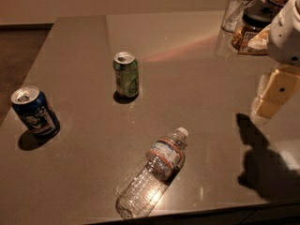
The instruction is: Move green can near pepsi can
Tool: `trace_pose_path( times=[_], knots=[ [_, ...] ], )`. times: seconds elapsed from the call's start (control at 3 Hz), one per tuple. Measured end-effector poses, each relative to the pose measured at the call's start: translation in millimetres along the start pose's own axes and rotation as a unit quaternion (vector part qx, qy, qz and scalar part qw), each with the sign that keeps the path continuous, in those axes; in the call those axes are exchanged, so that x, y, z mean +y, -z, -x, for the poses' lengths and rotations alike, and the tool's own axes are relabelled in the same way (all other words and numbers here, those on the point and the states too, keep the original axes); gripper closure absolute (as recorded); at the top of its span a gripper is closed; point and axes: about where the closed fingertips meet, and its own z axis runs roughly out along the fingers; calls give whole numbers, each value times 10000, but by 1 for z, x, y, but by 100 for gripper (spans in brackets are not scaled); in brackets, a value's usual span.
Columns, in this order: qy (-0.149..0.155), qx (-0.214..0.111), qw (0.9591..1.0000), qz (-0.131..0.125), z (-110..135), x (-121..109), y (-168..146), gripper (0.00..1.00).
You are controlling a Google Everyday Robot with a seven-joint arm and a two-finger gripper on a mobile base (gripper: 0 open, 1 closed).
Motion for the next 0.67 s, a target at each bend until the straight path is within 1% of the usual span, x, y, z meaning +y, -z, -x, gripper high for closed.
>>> trace_pose_path(
  times=[0.33, 0.67],
  knots=[
    [0, -1, 10000, -1, 0, 0, 0, 0],
    [-28, -118, 9999, 60, 14, -10, -4, 0]
  ],
)
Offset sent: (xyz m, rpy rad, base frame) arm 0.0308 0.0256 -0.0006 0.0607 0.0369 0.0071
